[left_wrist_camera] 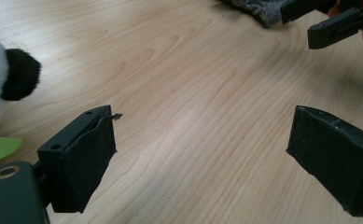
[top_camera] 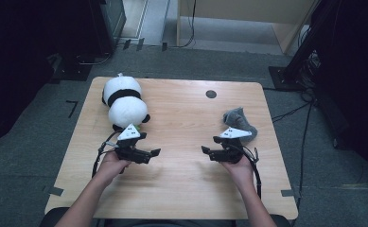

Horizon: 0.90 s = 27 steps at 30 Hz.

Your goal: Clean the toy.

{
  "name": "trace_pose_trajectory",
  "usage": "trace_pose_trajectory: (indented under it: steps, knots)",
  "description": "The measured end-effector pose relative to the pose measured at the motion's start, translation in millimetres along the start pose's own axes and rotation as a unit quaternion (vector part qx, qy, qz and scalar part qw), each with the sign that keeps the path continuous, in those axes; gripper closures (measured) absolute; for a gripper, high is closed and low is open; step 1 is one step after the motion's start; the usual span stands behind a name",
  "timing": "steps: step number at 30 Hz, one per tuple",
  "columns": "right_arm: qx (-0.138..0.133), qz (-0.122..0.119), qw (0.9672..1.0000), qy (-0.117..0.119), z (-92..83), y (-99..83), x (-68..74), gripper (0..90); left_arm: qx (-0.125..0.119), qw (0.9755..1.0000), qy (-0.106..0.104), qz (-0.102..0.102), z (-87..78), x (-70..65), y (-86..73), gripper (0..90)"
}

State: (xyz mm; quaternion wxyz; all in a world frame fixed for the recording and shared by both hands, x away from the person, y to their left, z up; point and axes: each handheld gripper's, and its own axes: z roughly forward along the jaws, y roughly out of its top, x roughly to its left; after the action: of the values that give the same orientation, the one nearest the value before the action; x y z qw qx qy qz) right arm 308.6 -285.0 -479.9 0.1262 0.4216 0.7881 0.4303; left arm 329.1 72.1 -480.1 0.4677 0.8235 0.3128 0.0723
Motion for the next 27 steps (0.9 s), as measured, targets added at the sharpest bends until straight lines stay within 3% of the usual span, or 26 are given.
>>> trace_pose_trajectory:
  steps: [6,14,15,20,27]
  knots:
    - [0.028,0.003,0.9996,-0.005,12.7,-5.1,-0.9,31.0,0.036,0.9992,0.009,0.013,22.0,-6.9,-8.7,7.4]
    - [0.065,-0.016,0.9977,-0.010,30.1,-11.1,2.1,31.1,0.069,0.9973,0.015,0.024,41.9,-8.8,-18.3,7.4]
    - [0.075,-0.022,0.9968,-0.016,34.7,-12.1,3.0,31.3,0.077,0.9964,0.031,0.016,44.5,-10.1,-18.0,11.9]
    - [0.076,-0.045,0.9949,-0.048,42.0,-12.7,5.9,32.2,0.076,0.9964,0.035,0.013,45.9,-11.0,-17.4,14.1]
    - [0.067,-0.052,0.9953,-0.047,48.1,-12.3,8.9,25.9,0.081,0.9955,0.044,0.021,46.7,-13.6,-17.4,14.0]
